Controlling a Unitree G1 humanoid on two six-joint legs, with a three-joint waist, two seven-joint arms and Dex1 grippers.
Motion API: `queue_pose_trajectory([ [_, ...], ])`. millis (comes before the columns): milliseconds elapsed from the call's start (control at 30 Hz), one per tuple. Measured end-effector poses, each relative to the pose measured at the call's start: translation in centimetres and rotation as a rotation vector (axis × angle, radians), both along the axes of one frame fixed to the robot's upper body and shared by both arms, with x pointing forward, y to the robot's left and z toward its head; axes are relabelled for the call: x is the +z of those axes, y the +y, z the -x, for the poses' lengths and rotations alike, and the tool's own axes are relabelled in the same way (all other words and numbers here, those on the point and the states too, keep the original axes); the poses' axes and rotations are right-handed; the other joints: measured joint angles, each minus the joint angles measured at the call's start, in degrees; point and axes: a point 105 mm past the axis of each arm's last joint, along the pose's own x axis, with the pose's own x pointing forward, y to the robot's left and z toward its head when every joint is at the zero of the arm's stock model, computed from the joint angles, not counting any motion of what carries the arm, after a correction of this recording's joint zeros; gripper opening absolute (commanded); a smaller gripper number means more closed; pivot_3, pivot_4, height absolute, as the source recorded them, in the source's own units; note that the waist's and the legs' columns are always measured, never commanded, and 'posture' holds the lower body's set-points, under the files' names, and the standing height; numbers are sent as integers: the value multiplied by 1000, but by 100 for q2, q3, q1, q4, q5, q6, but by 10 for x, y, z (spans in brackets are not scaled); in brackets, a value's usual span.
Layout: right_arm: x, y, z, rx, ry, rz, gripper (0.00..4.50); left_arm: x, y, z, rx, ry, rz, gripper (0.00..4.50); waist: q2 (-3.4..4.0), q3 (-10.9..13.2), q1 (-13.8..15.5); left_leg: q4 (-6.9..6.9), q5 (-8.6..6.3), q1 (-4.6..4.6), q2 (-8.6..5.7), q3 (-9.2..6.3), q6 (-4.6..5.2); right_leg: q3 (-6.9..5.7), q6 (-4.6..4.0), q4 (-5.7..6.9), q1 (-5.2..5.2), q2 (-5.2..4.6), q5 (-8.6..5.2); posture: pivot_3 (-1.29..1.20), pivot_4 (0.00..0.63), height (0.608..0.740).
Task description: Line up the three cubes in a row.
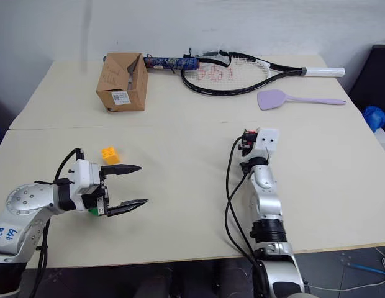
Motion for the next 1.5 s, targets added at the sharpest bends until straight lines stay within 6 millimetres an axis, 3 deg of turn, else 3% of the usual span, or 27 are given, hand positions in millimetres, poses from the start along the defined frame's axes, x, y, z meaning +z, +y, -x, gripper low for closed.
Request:
queue_pose_trajectory([
  [67, 27, 16, 22, 312, -117, 117, 1461, 0, 2, 0, 8, -1, 1, 4500, 1, 1, 20, -4, -2, -1, 2, -4, 4, -2, 0, -8, 1, 1, 0, 0, 150, 740],
  [133, 37, 32, 54, 624, -163, 266, 1461, 1, 8, 1, 19, 3, -5, 4500, 0, 1, 62, -5, -5, 0, 5, -10, 6, -5, 0, -17, 8, 4, 0, 0, 150, 740],
  [167, 28, 39, 77, 822, -126, 375, 1461, 0, 11, 1, 21, 8, -14, 4500, 0, 1, 92, -5, -7, 4, 5, -10, 9, -8, 0, -20, 16, 4, 0, 0, 150, 740],
  [300, -24, 43, 129, 1241, 42, 563, 1461, -2, 17, 8, -14, 43, -47, 4500, -6, 2, 140, 0, -11, 23, 2, -13, 14, -18, 0, -26, 42, -3, 0, 0, 150, 740],
  [400, -34, 48, 137, 1340, 38, 576, 1461, -7, 19, 15, -49, 79, -75, 4500, -6, 2, 132, 1, -9, 37, 0, -7, 11, -15, 0, -24, 46, -7, 0, 0, 150, 740],
  [533, -49, 47, 121, 1384, 54, 636, 1461, -12, 22, 16, -48, 103, -68, 4500, -7, 2, 140, 3, -9, 40, -2, -8, 10, -15, 0, -23, 49, -9, 0, 0, 150, 740],
  [833, -54, 57, 105, 1408, 5, 651, 1461, -12, 25, 13, -29, 95, -60, 4500, -7, 2, 139, 7, -7, 36, 0, -14, 7, -21, 0, -16, 52, -10, 0, 0, 150, 740],
  [1000, -55, 60, 102, 1379, -3, 631, 3131, -10, 28, 13, -7, 81, -57, 4500, -7, 2, 121, 7, -7, 36, 2, -13, 4, -19, 0, -11, 48, -10, 0, 0, 150, 740],
  [1133, -44, 55, 99, 1338, -61, 641, 4474, -7, 39, 12, 62, 61, -38, 4500, -7, 2, 135, 7, -8, 31, 1, -14, 5, -20, 0, -13, 48, -12, 0, 0, 150, 740],
  [1333, -16, 33, 109, 1262, -143, 667, 4474, 5, 83, 22, 261, 80, 37, 4500, -7, 2, 140, 6, -10, 24, 2, -26, 4, -29, 0, -19, 46, -15, 0, 0, 150, 740],
  [1500, -13, 4, 125, 1100, -163, 536, 4474, -10, 160, 42, 590, 145, 108, 4500, -6, 2, 146, -1, -14, 27, 2, -27, 5, -34, -1, -25, 49, -15, -1, 0, 150, 740],
])
